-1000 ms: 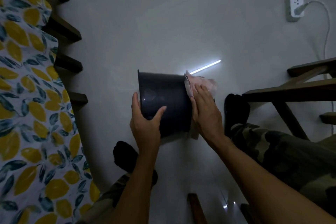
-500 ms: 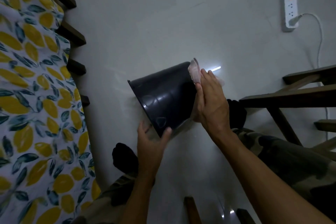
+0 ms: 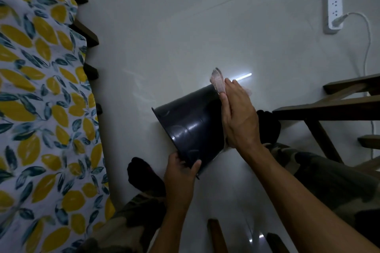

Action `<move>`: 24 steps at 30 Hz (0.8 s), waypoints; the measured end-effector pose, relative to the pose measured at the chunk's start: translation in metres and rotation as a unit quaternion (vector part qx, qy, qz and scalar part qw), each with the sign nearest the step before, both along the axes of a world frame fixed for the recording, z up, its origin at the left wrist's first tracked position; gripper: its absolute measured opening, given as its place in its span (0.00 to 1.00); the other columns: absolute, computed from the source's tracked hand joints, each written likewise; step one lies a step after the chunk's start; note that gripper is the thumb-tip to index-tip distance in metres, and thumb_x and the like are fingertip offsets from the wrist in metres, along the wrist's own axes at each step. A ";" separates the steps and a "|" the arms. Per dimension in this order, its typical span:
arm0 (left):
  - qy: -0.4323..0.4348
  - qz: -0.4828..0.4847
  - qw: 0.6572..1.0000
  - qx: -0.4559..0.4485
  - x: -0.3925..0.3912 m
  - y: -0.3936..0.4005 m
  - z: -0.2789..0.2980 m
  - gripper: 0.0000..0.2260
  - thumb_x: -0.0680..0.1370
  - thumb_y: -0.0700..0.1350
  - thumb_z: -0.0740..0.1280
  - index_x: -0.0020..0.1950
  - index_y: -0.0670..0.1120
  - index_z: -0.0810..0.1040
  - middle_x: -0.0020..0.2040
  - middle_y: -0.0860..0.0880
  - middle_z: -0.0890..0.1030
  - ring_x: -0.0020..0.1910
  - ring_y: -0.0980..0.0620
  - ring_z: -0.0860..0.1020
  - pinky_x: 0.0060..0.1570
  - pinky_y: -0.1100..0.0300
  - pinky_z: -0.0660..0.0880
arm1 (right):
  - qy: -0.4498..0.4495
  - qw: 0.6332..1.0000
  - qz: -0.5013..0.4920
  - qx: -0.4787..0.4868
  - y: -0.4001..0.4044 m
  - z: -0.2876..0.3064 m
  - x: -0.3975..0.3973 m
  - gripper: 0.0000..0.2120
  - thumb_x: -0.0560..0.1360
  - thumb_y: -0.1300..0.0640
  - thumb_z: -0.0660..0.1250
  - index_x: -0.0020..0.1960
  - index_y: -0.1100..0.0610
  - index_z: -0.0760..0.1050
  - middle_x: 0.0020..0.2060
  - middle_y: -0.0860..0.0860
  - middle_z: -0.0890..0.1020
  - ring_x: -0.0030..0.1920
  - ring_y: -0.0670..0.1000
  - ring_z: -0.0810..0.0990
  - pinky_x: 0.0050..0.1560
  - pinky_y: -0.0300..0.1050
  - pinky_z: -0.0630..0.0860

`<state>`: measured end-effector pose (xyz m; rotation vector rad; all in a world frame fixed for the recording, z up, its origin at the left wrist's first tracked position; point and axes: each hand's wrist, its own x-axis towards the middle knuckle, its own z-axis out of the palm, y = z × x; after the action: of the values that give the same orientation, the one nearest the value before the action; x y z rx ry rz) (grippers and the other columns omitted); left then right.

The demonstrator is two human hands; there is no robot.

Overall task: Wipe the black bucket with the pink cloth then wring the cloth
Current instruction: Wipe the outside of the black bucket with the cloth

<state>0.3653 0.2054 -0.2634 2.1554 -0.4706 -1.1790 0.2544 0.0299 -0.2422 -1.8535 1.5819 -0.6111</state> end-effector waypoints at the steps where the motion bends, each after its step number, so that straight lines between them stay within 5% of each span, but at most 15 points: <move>1: -0.001 -0.002 1.000 0.011 -0.004 0.004 -0.002 0.21 0.73 0.43 0.79 0.57 0.60 0.73 0.54 0.57 0.82 0.52 0.60 0.83 0.52 0.60 0.81 | 0.002 1.000 0.000 0.008 0.003 -0.003 -0.003 0.22 0.87 0.50 0.55 0.77 0.57 0.70 0.75 0.53 0.75 0.79 0.51 0.68 0.78 0.50 0.67; 4: 0.019 -0.015 0.998 0.059 -0.012 0.012 -0.004 0.32 0.69 0.47 0.83 0.65 0.59 0.69 0.63 0.51 0.79 0.60 0.50 0.81 0.58 0.46 0.81 | 0.009 1.000 0.003 0.023 0.009 -0.007 -0.010 0.22 0.87 0.48 0.53 0.77 0.55 0.70 0.73 0.50 0.76 0.76 0.48 0.71 0.76 0.48 0.69; 8: 0.048 0.043 0.994 0.092 -0.011 0.000 0.010 0.62 0.54 0.61 0.86 0.80 0.59 0.54 0.80 0.45 0.62 0.77 0.42 0.66 0.71 0.39 0.71 | 0.024 0.999 0.006 0.036 0.011 -0.007 -0.016 0.20 0.88 0.48 0.53 0.75 0.52 0.72 0.70 0.48 0.79 0.71 0.47 0.74 0.68 0.41 0.69; 11: -0.186 -0.032 0.982 0.026 0.002 -0.029 0.030 0.62 0.59 0.67 0.82 0.83 0.50 0.51 0.83 0.45 0.56 0.81 0.44 0.57 0.77 0.42 0.59 | 0.031 0.997 0.063 0.035 0.012 -0.011 -0.015 0.18 0.87 0.51 0.55 0.71 0.54 0.75 0.66 0.50 0.81 0.67 0.48 0.77 0.66 0.41 0.72; 14: -0.345 -0.264 0.898 0.061 0.021 -0.064 0.023 0.66 0.59 0.77 0.74 0.84 0.46 0.47 0.85 0.42 0.47 0.83 0.42 0.47 0.78 0.44 0.45 | 0.029 0.980 0.196 0.031 0.016 -0.031 -0.013 0.17 0.87 0.53 0.56 0.72 0.57 0.74 0.66 0.54 0.80 0.68 0.53 0.77 0.73 0.45 0.69; 19: -0.293 -0.399 0.848 0.187 0.033 -0.084 0.009 0.69 0.60 0.79 0.70 0.83 0.41 0.40 0.84 0.38 0.42 0.82 0.38 0.40 0.80 0.44 0.45 | 0.209 0.895 0.394 -0.010 0.006 -0.066 -0.018 0.24 0.87 0.42 0.44 0.82 0.42 0.58 0.84 0.45 0.58 0.85 0.54 0.49 0.79 0.70 0.46; 21: -0.298 -0.399 0.849 0.177 0.026 -0.074 0.007 0.69 0.61 0.79 0.69 0.83 0.40 0.39 0.84 0.38 0.42 0.82 0.37 0.40 0.80 0.46 0.45 | 0.215 0.879 0.424 -0.020 -0.010 -0.071 -0.010 0.25 0.86 0.40 0.41 0.82 0.41 0.57 0.83 0.45 0.59 0.84 0.55 0.51 0.79 0.72 0.47; 24: -0.307 -0.385 0.853 0.173 0.014 -0.062 0.006 0.68 0.62 0.79 0.69 0.83 0.41 0.38 0.84 0.38 0.40 0.82 0.38 0.39 0.77 0.48 0.39 | 0.215 0.903 0.372 0.007 -0.032 -0.077 0.009 0.25 0.86 0.41 0.42 0.79 0.43 0.63 0.77 0.47 0.71 0.80 0.54 0.63 0.77 0.69 0.59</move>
<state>0.3792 0.1430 -0.2576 2.7567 -1.6327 -0.9494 0.2637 -0.0022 -0.3195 -2.4715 0.9509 0.1690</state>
